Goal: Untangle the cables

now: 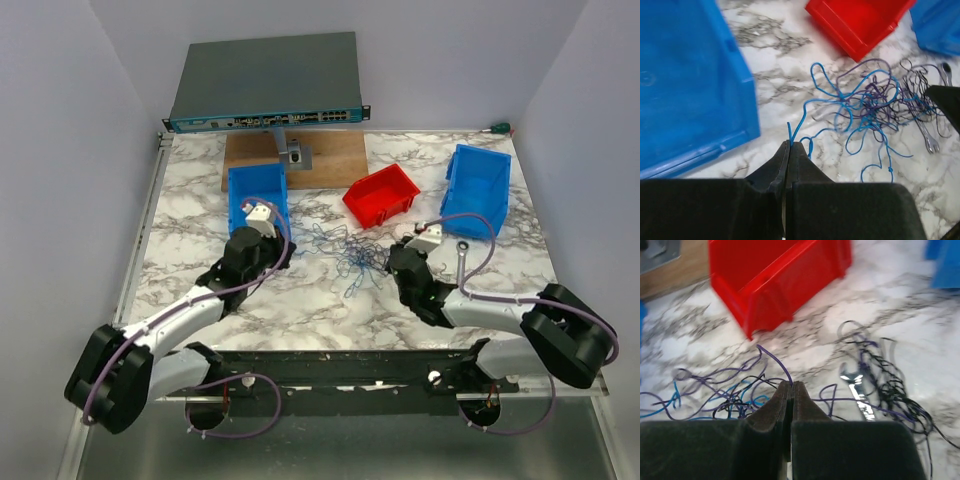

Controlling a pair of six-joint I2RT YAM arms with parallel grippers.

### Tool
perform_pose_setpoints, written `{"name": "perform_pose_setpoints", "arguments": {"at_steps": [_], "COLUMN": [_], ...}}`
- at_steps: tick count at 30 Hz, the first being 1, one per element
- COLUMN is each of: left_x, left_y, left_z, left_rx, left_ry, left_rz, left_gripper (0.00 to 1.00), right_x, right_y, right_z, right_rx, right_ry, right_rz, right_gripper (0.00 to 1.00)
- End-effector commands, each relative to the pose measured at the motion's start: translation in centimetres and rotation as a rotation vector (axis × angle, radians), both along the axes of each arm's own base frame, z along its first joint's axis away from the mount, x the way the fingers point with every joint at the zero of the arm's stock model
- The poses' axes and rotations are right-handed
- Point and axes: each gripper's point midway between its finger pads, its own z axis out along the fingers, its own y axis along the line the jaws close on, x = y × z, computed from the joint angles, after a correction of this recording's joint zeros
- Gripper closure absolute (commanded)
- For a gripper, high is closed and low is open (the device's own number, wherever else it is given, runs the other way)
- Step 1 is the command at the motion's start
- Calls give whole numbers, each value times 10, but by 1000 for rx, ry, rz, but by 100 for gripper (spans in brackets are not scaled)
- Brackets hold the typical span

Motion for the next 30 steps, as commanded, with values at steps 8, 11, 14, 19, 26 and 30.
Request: {"name": "perform_pose_setpoints", "arguments": {"at_steps": [8,11,14,19,26,30], "left_x": [7,0,-3,-6,-19,-21], "left_y": [122,130,136,144,180,180], "left_z": [28,37,45,58,70,105], "left_rx": [-58,-96,-113,-93,-171,-222], "left_ry": [-165,-223,-254,-282,-102,-176], "left_rz": [635,653,677,693,901,878], "left_gripper": [100,100,100,100,100,100], "right_x": [-33,-42,-50,-59,-74,-62], "right_y": [-126,-140,-152,-161,-174,-144], "right_z": [51,61,69,81,86,79], "right_rx": [102,121,120,76,65,-10], "right_ry": [-251,-284,-300,-271,-203,-82], "right_rz": [-587,-624,-664,-674,-716,-544], "right_gripper": [99,99,99,99,99,99]}}
